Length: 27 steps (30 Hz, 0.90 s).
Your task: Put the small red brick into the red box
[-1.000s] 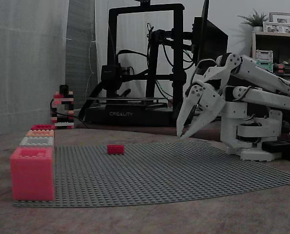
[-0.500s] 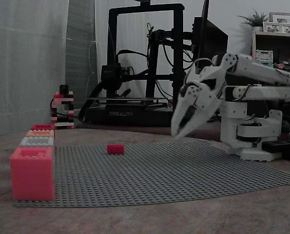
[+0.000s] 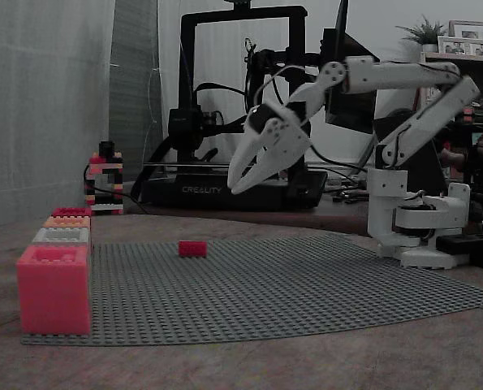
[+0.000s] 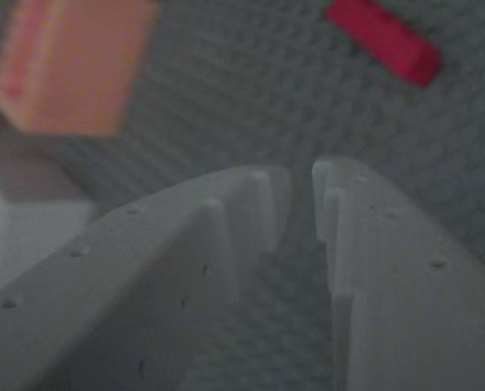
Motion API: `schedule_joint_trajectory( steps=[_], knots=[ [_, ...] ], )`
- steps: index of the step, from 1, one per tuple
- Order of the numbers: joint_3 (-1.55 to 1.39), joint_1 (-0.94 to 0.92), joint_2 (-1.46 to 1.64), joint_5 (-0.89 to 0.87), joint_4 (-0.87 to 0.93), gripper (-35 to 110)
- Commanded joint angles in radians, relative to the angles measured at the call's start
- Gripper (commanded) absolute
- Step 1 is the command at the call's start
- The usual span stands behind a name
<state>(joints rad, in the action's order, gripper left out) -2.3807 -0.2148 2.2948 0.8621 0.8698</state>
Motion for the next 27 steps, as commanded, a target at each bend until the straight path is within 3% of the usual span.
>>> schedule_joint_trajectory(
  steps=[1, 6, 11, 27],
  knots=[
    [0.137, -0.049, -0.095, 0.195, 0.018, 1],
    [0.225, -0.077, -0.218, 0.394, 0.038, 4],
    [0.391, -0.107, -0.388, 0.523, 0.193, 11],
    [0.594, -0.127, -0.684, 0.604, 0.213, 27]
  ],
)
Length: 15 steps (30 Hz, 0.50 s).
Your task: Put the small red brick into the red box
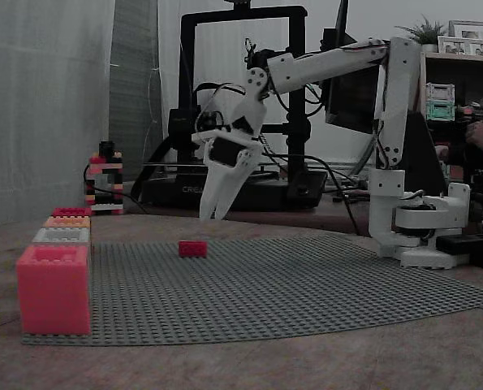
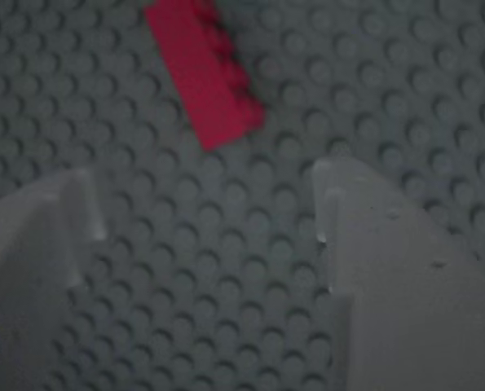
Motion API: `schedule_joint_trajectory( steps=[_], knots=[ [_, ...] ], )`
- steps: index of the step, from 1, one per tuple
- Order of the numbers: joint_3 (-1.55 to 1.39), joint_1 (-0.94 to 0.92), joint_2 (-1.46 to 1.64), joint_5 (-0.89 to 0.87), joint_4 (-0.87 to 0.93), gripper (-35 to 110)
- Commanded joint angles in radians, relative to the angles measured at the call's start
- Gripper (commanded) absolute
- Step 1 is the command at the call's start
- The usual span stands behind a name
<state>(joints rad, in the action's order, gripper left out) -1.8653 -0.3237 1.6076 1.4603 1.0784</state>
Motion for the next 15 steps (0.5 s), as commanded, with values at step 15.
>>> schedule_joint_trajectory(
  steps=[15],
  knots=[
    [0.167, -0.008, -0.149, -0.049, -0.061, 28]
  ],
)
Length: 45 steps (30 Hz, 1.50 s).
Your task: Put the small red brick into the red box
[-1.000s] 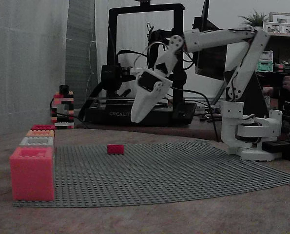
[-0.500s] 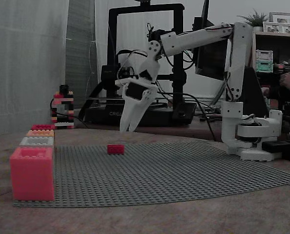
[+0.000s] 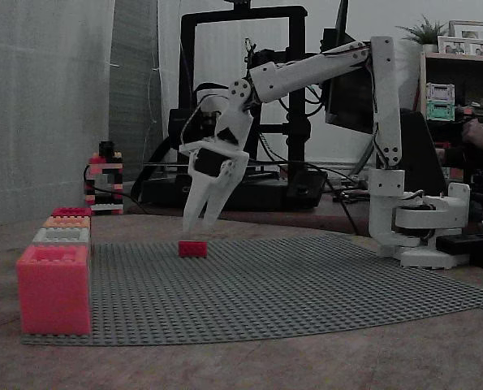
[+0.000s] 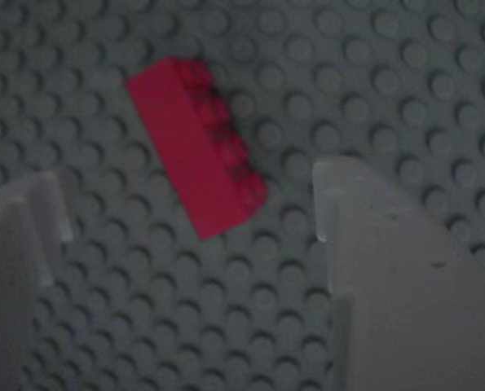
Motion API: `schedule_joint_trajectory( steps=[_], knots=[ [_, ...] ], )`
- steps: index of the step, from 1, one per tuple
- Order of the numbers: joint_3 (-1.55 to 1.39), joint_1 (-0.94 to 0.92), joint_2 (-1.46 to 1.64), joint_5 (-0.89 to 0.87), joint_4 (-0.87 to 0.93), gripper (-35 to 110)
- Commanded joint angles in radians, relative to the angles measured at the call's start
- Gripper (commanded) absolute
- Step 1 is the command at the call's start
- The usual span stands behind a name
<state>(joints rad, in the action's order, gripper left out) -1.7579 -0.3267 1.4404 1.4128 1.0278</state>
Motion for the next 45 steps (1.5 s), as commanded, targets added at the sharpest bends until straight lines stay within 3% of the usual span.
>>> schedule_joint_trajectory(
  steps=[1, 19, 32, 39, 45],
  knots=[
    [0.063, -0.003, 0.011, -0.003, -0.014, 27],
    [0.08, 0.051, -0.061, -0.075, -0.04, 24],
    [0.097, 0.054, -0.087, -0.124, -0.067, 1],
    [0.12, 0.054, -0.095, -0.15, -0.074, 0],
    [0.183, 0.061, -0.091, -0.288, -0.13, 0]
  ],
)
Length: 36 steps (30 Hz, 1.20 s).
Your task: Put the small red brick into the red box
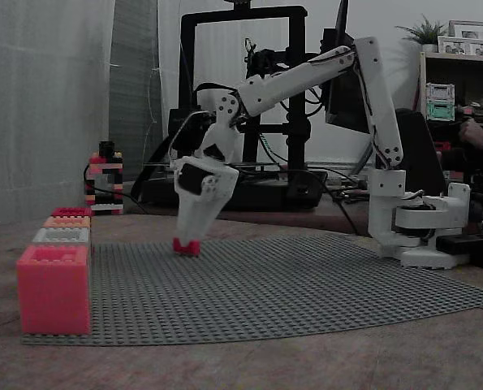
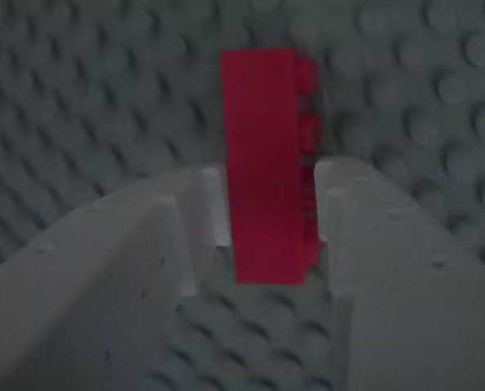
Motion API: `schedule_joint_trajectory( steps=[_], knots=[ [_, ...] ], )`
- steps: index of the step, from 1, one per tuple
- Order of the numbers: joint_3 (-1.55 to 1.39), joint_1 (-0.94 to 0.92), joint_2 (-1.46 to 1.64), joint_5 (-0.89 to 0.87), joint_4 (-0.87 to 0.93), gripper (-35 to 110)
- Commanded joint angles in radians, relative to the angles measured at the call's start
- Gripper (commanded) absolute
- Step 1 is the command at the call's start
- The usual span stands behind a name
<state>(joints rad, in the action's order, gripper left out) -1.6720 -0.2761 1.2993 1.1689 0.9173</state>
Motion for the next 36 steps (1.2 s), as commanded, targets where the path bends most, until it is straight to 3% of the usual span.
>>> schedule_joint_trajectory(
  steps=[1, 13, 25, 36],
  knots=[
    [0.12, 0.012, 0.051, -0.083, -0.023, 0],
    [0.414, 0.012, -0.015, -0.598, -0.175, 0],
    [0.643, 0.018, -0.273, -0.785, -0.339, 0],
    [0.815, 0.021, -0.4, -0.845, -0.351, 0]
  ],
)
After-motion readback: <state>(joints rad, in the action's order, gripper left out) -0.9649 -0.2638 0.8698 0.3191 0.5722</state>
